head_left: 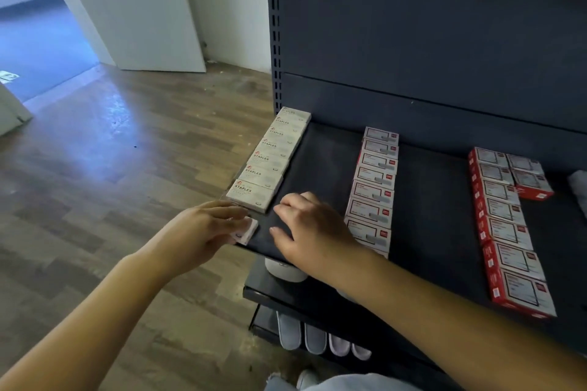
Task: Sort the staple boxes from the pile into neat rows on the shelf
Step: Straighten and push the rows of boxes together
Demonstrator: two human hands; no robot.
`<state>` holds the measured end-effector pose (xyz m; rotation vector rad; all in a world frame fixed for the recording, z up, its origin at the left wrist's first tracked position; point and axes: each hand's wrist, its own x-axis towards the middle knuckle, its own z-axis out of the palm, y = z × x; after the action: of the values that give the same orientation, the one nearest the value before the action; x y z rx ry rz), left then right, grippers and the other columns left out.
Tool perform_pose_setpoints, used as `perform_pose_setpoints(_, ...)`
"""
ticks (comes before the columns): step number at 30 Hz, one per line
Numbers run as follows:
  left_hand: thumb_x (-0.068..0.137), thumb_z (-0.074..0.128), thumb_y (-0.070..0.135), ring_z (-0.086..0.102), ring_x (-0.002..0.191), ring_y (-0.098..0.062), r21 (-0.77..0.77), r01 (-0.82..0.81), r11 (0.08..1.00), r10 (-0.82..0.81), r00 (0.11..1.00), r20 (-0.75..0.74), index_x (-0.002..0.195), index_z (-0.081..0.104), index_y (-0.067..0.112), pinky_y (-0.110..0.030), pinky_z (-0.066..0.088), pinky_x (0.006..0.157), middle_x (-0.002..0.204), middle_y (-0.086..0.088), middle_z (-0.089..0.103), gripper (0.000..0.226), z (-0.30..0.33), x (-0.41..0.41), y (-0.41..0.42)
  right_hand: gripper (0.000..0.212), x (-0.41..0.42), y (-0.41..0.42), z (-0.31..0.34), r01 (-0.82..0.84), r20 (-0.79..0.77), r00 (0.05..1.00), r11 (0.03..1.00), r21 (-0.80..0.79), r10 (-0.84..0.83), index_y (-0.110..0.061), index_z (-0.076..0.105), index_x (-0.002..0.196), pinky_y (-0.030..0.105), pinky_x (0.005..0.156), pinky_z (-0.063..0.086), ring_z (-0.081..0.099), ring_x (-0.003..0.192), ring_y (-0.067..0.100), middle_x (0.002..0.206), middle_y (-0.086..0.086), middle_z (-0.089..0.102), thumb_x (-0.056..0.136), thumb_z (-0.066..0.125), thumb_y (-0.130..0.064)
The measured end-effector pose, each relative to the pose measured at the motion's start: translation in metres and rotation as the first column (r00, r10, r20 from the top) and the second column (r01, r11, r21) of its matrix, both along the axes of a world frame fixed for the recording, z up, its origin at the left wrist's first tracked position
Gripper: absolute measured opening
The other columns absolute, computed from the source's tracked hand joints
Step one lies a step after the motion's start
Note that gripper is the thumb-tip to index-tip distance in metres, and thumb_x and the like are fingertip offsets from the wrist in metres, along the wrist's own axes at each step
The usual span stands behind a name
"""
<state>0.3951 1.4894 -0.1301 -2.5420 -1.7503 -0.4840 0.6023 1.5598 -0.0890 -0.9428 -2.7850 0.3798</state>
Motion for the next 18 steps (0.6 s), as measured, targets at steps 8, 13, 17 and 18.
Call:
perform_pose_setpoints(8, 0.085, 0.051, 0.031, 0.053, 0.116, -0.037, 0.037, -0.068, 0.997, 0.064, 0.992, 0.109, 0.1, 0.074, 0.019, -0.039, 0.043, 0.095, 0.131, -0.016, 0.054, 0.03, -0.017, 0.0, 0.008, 0.032, 0.0, -0.002, -0.003, 0.004, -0.02, 1.0, 0.999, -0.042, -0.005, -0.003, 0.062, 0.112, 0.04, 0.092, 0.04, 0.046, 0.11, 0.029, 0.118, 0.01, 0.056, 0.091, 0.051, -0.025)
perform_pose_setpoints(13, 0.08, 0.068, 0.013, 0.041, 0.13, -0.037, 0.001, -0.073, 0.997, 0.072, 0.983, 0.169, 0.105, 0.072, 0.018, -0.051, 0.043, 0.098, 0.139, -0.016, 0.046, 0.025, -0.024, -0.003, 0.01, 0.033, 0.004, 0.001, -0.004, 0.026, -0.005, 1.0, 0.998, -0.059, -0.027, -0.003, 0.06, 0.114, 0.039, 0.093, 0.039, 0.045, 0.11, 0.027, 0.118, 0.009, 0.055, 0.092, 0.05, -0.025)
perform_pose_setpoints(17, 0.08, 0.06, 0.012, 0.049, 0.122, -0.036, 0.049, -0.08, 0.996, 0.073, 0.989, 0.131, 0.106, 0.072, 0.015, -0.051, 0.046, 0.093, 0.127, -0.013, 0.058, 0.029, -0.025, 0.002, 0.01, 0.031, 0.007, 0.0, -0.006, 0.034, -0.008, 0.999, 0.996, -0.085, -0.035, -0.002, 0.06, 0.112, 0.039, 0.093, 0.039, 0.045, 0.11, 0.027, 0.118, 0.009, 0.056, 0.091, 0.05, -0.023)
perform_pose_setpoints(18, 0.078, 0.06, 0.009, 0.052, 0.119, -0.037, 0.059, -0.091, 0.994, 0.082, 0.988, 0.133, 0.105, 0.073, 0.013, -0.051, 0.047, 0.091, 0.124, -0.013, 0.06, 0.03, -0.024, 0.004, 0.01, 0.031, 0.007, 0.0, -0.006, 0.035, -0.008, 0.999, 0.995, -0.088, -0.036, -0.002, 0.06, 0.112, 0.039, 0.093, 0.039, 0.045, 0.11, 0.027, 0.118, 0.009, 0.056, 0.091, 0.05, -0.023)
